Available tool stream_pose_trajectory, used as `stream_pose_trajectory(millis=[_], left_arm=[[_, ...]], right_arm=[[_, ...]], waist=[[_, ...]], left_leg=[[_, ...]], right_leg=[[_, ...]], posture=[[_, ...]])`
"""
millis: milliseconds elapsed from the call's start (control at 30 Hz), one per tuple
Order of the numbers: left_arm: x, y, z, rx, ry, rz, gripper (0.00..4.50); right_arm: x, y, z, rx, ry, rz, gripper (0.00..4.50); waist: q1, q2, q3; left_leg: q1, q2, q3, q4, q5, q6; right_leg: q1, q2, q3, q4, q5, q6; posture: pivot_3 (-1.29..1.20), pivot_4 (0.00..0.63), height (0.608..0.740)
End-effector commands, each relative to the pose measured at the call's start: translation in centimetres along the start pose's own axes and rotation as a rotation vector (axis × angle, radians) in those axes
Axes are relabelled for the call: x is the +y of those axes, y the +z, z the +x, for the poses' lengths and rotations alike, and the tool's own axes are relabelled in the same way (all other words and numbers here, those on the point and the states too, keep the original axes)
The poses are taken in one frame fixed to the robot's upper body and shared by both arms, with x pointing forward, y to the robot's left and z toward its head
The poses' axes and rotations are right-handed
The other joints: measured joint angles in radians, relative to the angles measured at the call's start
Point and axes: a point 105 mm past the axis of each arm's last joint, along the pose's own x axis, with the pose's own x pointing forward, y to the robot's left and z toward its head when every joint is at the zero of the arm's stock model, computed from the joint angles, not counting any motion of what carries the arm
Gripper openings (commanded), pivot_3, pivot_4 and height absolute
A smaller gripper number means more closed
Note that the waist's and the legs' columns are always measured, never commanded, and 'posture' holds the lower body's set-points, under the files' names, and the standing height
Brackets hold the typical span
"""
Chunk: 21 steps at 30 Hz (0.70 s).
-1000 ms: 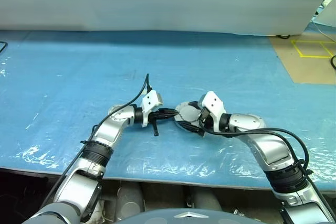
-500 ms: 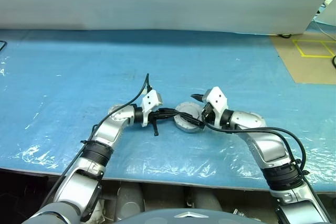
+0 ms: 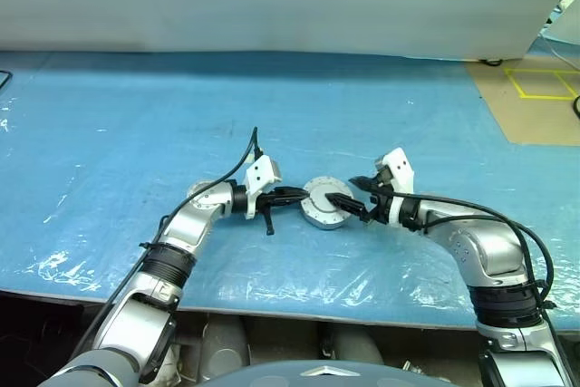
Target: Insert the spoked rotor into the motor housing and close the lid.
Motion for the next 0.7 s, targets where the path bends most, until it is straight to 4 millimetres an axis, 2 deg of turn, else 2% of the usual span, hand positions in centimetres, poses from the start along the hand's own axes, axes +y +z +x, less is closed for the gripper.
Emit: stream_pose_trajectory(millis=[33, 533, 633, 700], left_arm=[[-0.5, -0.9, 0.1, 0.034, -0.016, -0.011, 0.00], [-0.5, -0.7, 0.2, 0.022, -0.013, -0.012, 0.00], [-0.4, -0.7, 0.2, 0.022, -0.011, -0.010, 0.00], [-0.4, -0.7, 0.2, 0.021, -0.008, -0.009, 0.00]], right_arm=[[0.8, -0.1, -0.5, 0.015, 0.038, 0.133, 4.49], [2.0, -0.5, -1.8, 0.006, 0.190, 0.525, 4.49], [2.2, -0.5, -1.7, 0.003, 0.213, 0.576, 3.88], [2.4, -1.2, -1.8, 0.027, 0.220, 0.609, 3.16]], waist=[[0.000, 0.000, 0.000], [0.006, 0.000, 0.000], [0.006, 0.001, 0.000], [0.006, 0.001, 0.000]], left_leg=[[0.000, 0.000, 0.000, 0.000, 0.000, 0.000], [0.000, 0.000, 0.000, -0.001, 0.000, 0.000], [0.000, 0.000, 0.000, -0.002, 0.000, 0.000], [0.000, 0.000, 0.000, -0.002, 0.000, -0.001]], right_leg=[[0.000, 0.000, 0.000, 0.000, 0.000, 0.000], [0.000, 0.000, 0.000, 0.000, 0.000, 0.000], [-0.001, 0.000, -0.001, 0.000, 0.000, -0.001], [-0.001, 0.000, -0.001, 0.000, -0.001, -0.001]], posture=[[0.00, 0.150, 0.740], [0.00, 0.150, 0.740], [0.00, 0.150, 0.740], [0.00, 0.150, 0.740]])
